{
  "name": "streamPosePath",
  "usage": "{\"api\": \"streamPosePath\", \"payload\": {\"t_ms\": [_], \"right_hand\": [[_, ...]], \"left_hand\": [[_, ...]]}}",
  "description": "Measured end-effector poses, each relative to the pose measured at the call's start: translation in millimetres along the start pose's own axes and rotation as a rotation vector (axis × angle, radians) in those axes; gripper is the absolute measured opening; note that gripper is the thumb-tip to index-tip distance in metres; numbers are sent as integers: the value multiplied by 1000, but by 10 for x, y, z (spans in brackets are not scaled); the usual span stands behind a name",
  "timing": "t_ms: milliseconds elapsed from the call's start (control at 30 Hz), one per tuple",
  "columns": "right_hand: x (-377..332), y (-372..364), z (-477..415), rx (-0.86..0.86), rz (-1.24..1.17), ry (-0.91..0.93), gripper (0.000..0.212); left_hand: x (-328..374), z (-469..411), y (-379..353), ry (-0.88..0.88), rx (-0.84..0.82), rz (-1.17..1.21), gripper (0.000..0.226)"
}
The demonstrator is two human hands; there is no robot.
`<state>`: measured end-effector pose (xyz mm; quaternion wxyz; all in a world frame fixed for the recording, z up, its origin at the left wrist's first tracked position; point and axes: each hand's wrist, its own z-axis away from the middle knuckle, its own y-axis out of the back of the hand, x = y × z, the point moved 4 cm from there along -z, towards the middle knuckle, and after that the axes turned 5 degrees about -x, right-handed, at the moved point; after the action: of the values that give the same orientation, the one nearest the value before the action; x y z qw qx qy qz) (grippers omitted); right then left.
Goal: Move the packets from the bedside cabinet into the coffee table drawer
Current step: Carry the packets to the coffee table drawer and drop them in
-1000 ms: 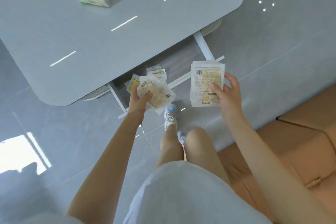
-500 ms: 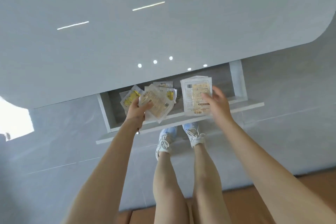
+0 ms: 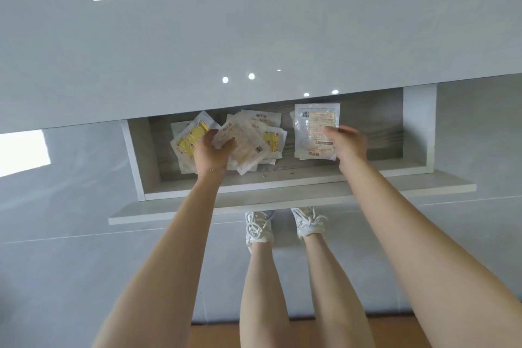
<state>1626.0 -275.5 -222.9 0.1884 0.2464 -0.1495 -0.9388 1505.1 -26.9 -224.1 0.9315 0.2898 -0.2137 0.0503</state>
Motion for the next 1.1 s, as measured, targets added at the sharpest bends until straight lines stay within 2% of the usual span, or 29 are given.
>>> {"api": "streamPosePath", "payload": {"t_ms": [167, 300, 400, 533, 600, 767, 967, 1100], "right_hand": [[39, -29, -13, 6, 155, 47, 22], [-59, 49, 238, 43, 358, 195, 44], [-226, 162, 589, -20, 501, 333, 54], [-534, 296, 1255, -152, 1075, 562, 64], [-685, 352, 1621, -195, 1207, 610, 69], [-896, 442, 2414, -249, 1349, 648, 74], [-930, 523, 3190, -249, 1461, 681, 78], [-838, 533, 3700, -312, 1566, 747, 78]], "left_hand": [[14, 15, 48, -80, 28, -95, 50], [184, 174, 207, -205, 83, -280, 57], [331, 466, 322, -213, 7, -442, 54], [543, 1032, 531, -301, -77, -649, 60], [649, 1345, 651, -331, -102, -723, 65], [763, 2164, 943, -361, -208, -900, 79], [681, 2852, 1492, -377, -17, -827, 78], [475, 3317, 1781, -327, 32, -799, 76]]}}
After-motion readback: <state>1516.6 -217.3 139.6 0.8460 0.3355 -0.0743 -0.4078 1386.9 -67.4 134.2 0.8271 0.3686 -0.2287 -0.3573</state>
